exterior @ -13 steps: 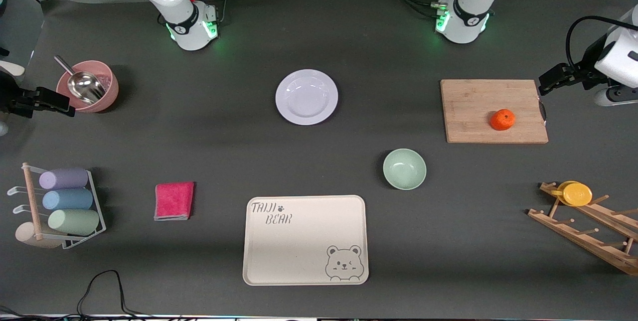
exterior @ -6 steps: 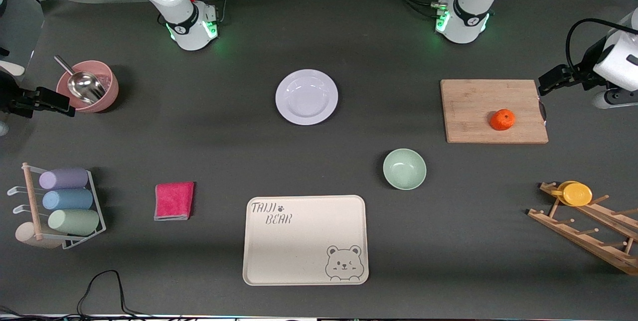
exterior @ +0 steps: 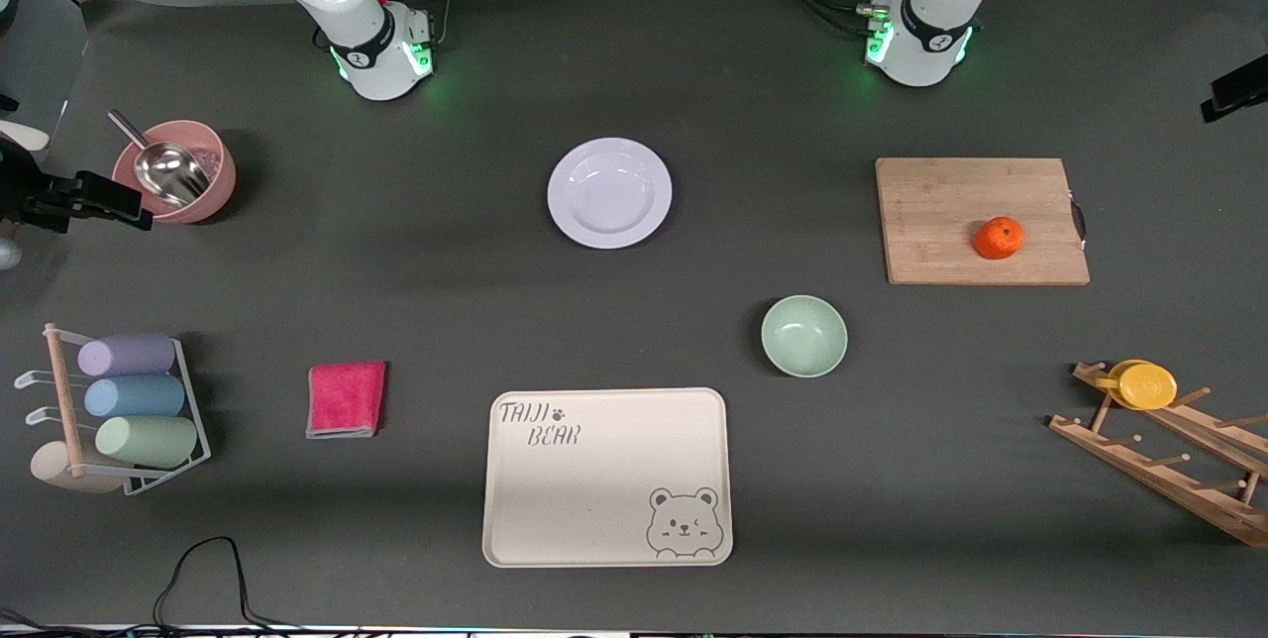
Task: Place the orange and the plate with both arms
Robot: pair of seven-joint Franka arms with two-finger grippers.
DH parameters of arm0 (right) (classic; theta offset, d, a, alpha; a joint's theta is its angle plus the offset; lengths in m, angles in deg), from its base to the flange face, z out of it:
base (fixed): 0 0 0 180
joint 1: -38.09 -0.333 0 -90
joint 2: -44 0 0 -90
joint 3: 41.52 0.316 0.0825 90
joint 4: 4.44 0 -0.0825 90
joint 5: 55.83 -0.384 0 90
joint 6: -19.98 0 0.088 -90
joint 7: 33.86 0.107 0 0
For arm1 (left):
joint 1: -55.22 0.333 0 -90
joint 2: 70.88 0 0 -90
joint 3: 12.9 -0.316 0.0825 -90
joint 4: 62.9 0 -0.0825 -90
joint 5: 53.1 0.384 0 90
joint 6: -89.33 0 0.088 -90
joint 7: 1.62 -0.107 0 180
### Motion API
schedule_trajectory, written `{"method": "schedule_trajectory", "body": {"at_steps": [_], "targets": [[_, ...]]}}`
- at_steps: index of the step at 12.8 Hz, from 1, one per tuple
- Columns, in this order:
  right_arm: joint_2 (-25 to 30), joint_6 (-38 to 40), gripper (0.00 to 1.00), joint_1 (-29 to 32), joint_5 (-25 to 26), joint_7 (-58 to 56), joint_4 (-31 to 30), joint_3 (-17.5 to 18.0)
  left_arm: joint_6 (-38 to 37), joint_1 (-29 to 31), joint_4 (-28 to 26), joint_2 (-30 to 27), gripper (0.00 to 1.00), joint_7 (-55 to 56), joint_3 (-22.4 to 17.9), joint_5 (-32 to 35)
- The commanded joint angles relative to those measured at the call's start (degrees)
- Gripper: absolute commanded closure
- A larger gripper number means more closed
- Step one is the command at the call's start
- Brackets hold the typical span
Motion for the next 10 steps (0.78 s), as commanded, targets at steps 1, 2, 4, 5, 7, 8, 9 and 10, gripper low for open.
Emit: {"method": "schedule_trajectory", "body": {"at_steps": [1,2,4,5,7,8,9,10], "targets": [[11.6,-1.8,0.00,-1.5,-1.6,2.6,-11.5,-0.1,-0.8,-0.3,-2.0,-1.6,0.00,-0.5,0.8,0.5],[15.7,-2.7,0.00,-2.3,-1.8,4.3,-15.5,0.0,0.6,-0.3,-4.6,-2.3,0.00,-0.3,0.8,0.5],[22.3,-3.3,0.00,-4.6,-1.8,8.4,-21.5,0.0,9.1,-0.4,-16.3,-7.5,0.00,0.8,1.0,0.5],[24.4,-3.6,0.00,-6.0,-1.8,11.0,-23.6,0.0,13.3,-0.4,-22.9,-9.9,0.00,1.7,1.0,0.1],[26.6,-4.4,0.00,-9.2,-1.8,15.7,-26.1,0.1,21.5,-0.3,-31.7,-10.8,0.00,1.8,1.0,0.0],[26.8,-4.4,0.00,-10.0,-1.8,16.9,-26.4,0.2,26.8,-0.3,-35.8,-10.6,0.00,1.9,0.9,0.0],[26.9,-4.4,0.00,-10.1,-1.8,16.9,-26.4,0.3,33.5,-0.2,-40.7,-10.3,0.00,2.0,0.9,-0.2],[26.9,-4.4,0.00,-10.1,-1.8,16.9,-26.4,0.9,40.6,-0.2,-45.2,-9.8,0.00,3.4,0.9,-0.2]]}}
